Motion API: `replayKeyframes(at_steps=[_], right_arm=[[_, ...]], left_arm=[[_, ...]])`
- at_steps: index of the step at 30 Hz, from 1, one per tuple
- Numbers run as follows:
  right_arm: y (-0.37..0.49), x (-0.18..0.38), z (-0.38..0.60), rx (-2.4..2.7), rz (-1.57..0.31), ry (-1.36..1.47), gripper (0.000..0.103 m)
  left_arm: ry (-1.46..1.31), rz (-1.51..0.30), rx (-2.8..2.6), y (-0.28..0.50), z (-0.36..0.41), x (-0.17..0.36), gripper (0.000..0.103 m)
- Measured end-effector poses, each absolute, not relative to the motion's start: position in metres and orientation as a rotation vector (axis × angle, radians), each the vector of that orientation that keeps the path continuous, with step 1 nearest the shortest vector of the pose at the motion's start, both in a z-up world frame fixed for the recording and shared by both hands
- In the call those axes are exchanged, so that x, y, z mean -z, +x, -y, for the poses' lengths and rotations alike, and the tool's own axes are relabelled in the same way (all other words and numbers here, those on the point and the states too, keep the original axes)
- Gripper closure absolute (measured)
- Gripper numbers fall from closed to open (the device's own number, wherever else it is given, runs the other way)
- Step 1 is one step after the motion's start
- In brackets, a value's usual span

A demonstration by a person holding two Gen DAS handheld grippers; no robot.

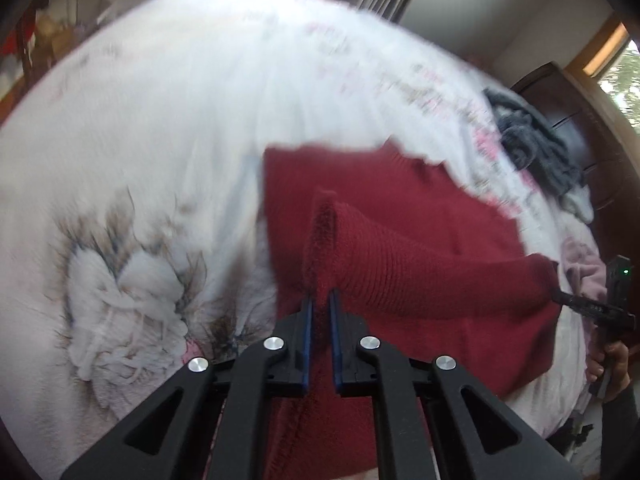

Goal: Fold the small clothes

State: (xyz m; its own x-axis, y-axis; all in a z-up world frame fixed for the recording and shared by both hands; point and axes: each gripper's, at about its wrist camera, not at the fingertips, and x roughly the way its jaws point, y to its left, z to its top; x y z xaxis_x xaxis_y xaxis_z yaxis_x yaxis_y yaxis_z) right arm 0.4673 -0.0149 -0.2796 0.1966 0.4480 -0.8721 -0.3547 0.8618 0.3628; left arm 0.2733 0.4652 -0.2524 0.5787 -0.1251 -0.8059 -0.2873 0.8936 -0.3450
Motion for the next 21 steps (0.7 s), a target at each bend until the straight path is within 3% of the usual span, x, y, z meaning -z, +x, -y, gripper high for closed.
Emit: replayKeyframes(at_steps=[5,10,16,21], right_arm=[[0.462,0.223,0.010,-0.607,-1.106,0.062,0.098],[0.495,0.177,0.003,-0.619,-0.992,0.115,0.098],[0.564,0.183,-0.018,-0.590,-1.019,0.175,0.098],[0.616,0.229,-0.035,-0.508,-1.134,0.196,0.098]], left_arm=[[-0.421,-0.795,-0.064,0.269,-0.471,0.186,0.097],[-0.398,-0.740,-0.064,0.309,-0.489,0.155,0.097],[-0.418,-0.777,-0.088,0.368,-0.517,0.167,0.097],[-0.453,-0.933,-0.132,0.433,-0.533,0.236,0.097]])
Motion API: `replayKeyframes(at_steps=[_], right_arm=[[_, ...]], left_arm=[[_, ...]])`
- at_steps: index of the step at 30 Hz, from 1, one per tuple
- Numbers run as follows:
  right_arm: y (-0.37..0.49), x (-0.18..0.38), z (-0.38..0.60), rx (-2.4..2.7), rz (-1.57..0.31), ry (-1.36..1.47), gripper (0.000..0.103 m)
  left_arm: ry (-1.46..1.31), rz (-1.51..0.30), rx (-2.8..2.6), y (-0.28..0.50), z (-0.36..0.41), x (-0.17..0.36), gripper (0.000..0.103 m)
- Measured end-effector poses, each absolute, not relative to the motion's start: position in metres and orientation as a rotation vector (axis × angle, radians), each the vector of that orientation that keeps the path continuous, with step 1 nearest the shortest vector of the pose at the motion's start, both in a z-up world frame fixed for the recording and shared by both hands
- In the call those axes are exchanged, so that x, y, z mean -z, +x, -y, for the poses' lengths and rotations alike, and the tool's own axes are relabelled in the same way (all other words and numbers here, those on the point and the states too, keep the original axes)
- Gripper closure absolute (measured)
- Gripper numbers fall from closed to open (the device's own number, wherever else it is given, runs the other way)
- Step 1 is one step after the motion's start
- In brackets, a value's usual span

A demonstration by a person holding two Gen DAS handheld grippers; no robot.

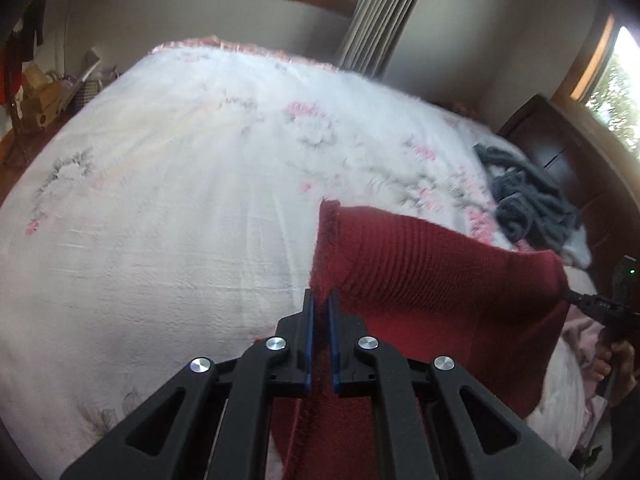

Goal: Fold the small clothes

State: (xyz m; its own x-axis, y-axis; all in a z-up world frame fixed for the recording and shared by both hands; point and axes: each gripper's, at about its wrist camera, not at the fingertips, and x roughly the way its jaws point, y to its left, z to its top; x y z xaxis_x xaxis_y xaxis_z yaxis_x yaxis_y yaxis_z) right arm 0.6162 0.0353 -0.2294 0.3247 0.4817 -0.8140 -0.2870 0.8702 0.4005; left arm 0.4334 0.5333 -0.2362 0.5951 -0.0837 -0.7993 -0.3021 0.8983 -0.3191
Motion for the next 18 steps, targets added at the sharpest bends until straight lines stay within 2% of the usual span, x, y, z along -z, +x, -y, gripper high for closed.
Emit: replayKeyframes(at_steps=[5,7,11,15,18], right_arm=[[0.652,0.310,-0.051,-0.392,-1.333,0.174,0.098],[0.657,0.331,-0.051,-0.349,-1.370,0.162,0.098],[0.653,0.325,-0.049,-0.366,-1.330,0.191,0.098],[0.650,0.307,-0.051,-0.401,-1.283,0.197,0.098],[0.652,0.312,-0.056,-0.387,-1.291,0.171,0.098]], left_arm=[[-0.540,-1.138,-0.200,0.470,-0.548,0.318,0.097],[-0.570,-1.173,-0.213,0.473,-0.553,0.334,0.098],[-0.655,-1.114,-0.177,0.468,-0.561,0.323,0.098],[-0.627,-1.076,-0.146,0.473,-0.559,0.303,0.098],[-0.617,-1.114,-0.181,0.481,-0.564,0.318,0.098]])
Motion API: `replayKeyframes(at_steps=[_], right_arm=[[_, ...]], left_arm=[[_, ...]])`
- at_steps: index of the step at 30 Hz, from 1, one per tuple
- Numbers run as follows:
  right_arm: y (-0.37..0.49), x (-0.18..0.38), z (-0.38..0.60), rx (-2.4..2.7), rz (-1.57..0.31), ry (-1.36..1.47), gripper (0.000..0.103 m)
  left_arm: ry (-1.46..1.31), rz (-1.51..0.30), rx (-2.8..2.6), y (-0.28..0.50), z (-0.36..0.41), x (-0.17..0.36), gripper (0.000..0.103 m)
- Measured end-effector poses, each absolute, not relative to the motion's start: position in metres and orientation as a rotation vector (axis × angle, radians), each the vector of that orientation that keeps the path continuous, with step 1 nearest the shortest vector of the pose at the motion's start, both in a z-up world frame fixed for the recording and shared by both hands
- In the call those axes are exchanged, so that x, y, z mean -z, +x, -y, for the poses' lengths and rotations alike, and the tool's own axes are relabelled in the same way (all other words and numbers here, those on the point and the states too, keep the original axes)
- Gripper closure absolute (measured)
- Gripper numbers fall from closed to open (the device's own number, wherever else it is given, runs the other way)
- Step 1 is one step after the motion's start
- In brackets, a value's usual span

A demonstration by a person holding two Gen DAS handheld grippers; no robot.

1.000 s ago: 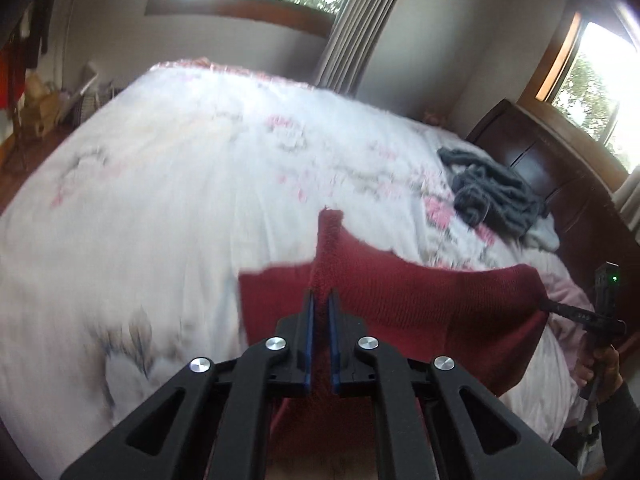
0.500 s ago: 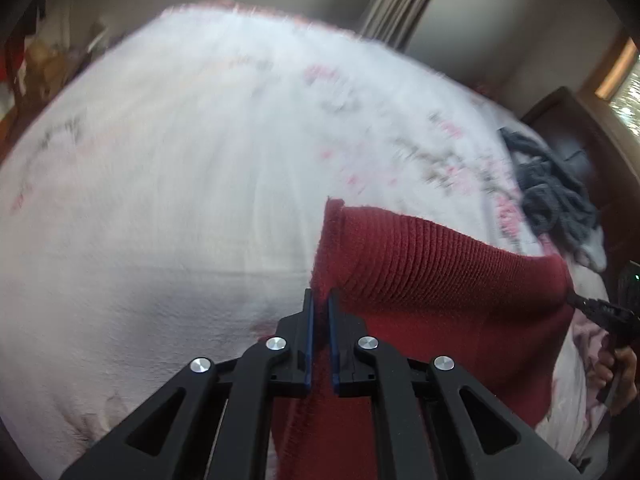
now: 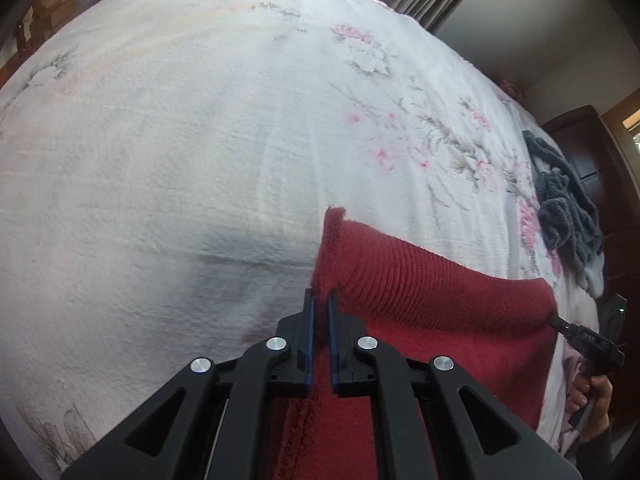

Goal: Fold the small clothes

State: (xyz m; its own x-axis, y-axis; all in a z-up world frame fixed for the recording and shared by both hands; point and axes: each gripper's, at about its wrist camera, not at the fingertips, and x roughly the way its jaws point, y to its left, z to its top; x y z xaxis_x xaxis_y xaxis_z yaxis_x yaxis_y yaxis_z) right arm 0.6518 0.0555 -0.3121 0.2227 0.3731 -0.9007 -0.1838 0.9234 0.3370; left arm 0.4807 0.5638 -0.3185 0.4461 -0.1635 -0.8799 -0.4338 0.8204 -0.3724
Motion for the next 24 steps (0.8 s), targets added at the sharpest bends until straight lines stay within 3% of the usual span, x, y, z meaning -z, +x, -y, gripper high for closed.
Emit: replayKeyframes(at_steps=[5,6,8,11,13,16,18,20,24], right_arm=[[0.664,0.345,-0.053,-0.322,-1.341,0.150,0.096],[0.664,0.350,-0.052,-0.314,-1.346,0.146,0.091],[0.663,0.359,-0.049,-0.291,-1.352,0.127,0.076],[0.650,0.339,-0.037,-0.288,-1.244,0.173,0.072],[0.633,0.321,-0.031,-0.322,-1.161,0.211,0.072],[0.618,0.333,-0.040,-0.411,-1.210,0.220,0.078],[0.619,0.354,-0.045,-0.395,-1.278,0.179,0.094],[0.625,0.366,-0.038,-0.366,-1.304,0.195,0.103],[0.613,0.332,-0.026,-0.424,-1.247,0.302,0.093]], left_arm=[[-0.573,-1.226,-0.253,0.491,-0.564,0.363,0.096],[-0.581,-1.235,-0.265,0.491,-0.564,0.366,0.094],[-0.567,-1.196,-0.309,0.485,-0.565,0.354,0.082],[-0.531,-1.035,-0.293,0.467,-0.555,0.312,0.073],[-0.545,-1.011,-0.186,0.467,-0.543,0.304,0.073],[-0.513,-1.107,-0.120,0.482,-0.527,0.329,0.073],[-0.507,-1.207,-0.164,0.489,-0.529,0.361,0.073],[-0.519,-1.222,-0.168,0.487,-0.533,0.370,0.073],[-0.601,-1.069,-0.016,0.457,-0.528,0.320,0.076]])
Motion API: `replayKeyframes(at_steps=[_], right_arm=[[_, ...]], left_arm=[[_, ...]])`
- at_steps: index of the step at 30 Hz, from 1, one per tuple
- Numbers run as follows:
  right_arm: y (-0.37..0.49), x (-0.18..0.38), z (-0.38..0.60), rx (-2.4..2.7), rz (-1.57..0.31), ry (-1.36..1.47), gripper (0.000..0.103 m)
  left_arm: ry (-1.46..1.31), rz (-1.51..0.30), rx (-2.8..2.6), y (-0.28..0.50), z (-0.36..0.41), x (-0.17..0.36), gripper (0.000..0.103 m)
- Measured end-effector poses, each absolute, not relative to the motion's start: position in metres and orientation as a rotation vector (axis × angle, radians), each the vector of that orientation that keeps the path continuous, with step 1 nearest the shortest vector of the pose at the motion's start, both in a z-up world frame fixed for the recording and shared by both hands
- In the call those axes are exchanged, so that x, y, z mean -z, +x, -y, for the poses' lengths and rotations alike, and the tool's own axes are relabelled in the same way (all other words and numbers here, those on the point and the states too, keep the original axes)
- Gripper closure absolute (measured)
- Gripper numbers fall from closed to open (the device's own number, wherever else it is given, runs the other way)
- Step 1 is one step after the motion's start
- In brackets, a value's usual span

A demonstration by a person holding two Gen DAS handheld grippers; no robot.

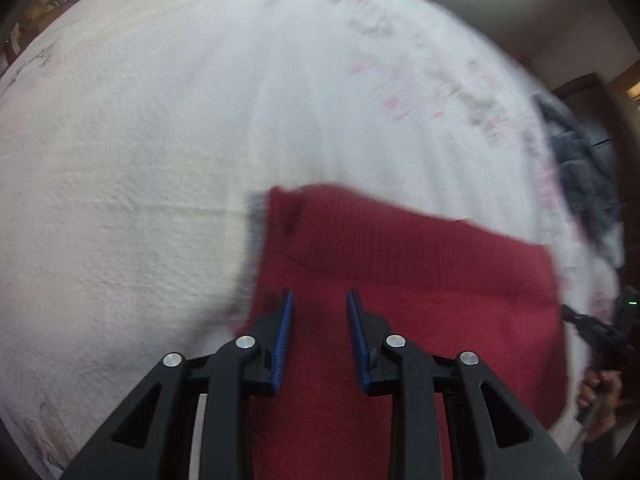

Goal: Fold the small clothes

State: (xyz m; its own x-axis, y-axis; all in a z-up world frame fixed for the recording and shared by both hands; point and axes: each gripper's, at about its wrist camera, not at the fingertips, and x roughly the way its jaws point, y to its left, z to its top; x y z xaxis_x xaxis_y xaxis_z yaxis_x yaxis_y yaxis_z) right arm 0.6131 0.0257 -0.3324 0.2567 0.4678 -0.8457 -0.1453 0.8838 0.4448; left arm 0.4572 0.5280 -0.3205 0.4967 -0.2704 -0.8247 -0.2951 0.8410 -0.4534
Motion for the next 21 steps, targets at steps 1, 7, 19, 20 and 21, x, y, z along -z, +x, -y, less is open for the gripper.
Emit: replayKeyframes(at_steps=[1,7,19,20,21], right_arm=[[0.601,0.325,-0.023,-0.460,-1.234,0.330,0.093],[0.579,0.364,-0.022,-0.470,-1.298,0.306,0.100],[0.489,0.352,-0.014,-0.509,-1.285,0.197,0.099],[0.487,0.343,-0.012,-0.509,-1.288,0.203,0.092],[0.485,0.332,-0.010,-0.516,-1.271,0.220,0.083]], left_arm=[[-0.599,-1.038,0.033,0.443,-0.521,0.312,0.076],[-0.524,-1.189,-0.044,0.426,-0.510,0.359,0.082],[-0.619,-1.138,0.076,0.328,-0.466,0.354,0.088],[-0.616,-1.106,0.094,0.323,-0.466,0.339,0.080],[-0.623,-1.064,0.125,0.314,-0.464,0.325,0.075]])
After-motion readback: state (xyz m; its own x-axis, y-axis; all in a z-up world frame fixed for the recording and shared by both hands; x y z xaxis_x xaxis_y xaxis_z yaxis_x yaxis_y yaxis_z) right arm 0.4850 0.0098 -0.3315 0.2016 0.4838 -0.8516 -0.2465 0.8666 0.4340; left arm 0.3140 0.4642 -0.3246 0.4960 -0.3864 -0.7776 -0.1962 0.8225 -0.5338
